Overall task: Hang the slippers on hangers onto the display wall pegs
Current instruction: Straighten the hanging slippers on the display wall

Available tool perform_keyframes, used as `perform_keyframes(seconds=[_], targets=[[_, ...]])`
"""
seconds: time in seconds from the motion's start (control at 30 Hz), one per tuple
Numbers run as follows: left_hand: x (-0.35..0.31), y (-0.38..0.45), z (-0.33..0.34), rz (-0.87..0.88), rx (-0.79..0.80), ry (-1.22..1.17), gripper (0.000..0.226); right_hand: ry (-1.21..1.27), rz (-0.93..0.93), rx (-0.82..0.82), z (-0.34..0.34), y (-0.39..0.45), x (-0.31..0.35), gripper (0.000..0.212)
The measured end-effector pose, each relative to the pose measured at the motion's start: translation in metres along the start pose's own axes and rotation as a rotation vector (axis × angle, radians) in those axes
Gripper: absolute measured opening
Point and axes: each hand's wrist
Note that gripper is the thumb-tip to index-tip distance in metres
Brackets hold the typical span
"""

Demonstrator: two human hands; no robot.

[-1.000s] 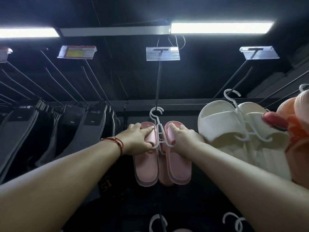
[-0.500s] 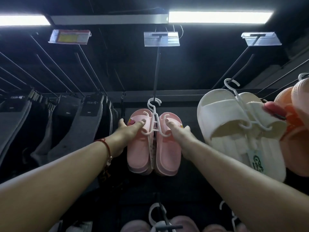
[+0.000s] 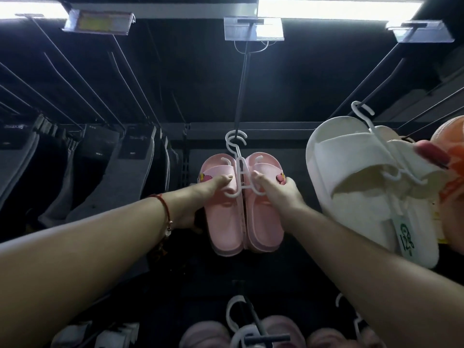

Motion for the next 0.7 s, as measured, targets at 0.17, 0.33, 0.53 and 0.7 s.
perform_keyframes(seconds=[0.17,0.33,0.53,0.7], targets=[[0.011,0.018,0.004,0.076,-0.111,0.047,0.118,-0.014,0.032,0.029,-0.005,0.002,-0.007,0.107],[0.001,0.003,0.0,0.119,-0.069,0.128,0.081,-0.057,0.051,0.022,-0.004,0.0,0.0,0.114],[-0.003,-0.005,0.001,0.123,-0.174,0.124,0.104,-0.094,0.079,0.008,-0.003,-0.005,0.005,0.109],[-0.006,-0.01,-0.004,0.126,-0.202,0.125,0.121,-0.128,0.074,-0.007,-0.003,-0.011,0.01,0.098]])
Point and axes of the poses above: each hand's wrist, its own y-axis towards the middle knuckle, its own z-axis out of the palm, x = y × z, and after that the axes turned 7 degrees about y, right-handed
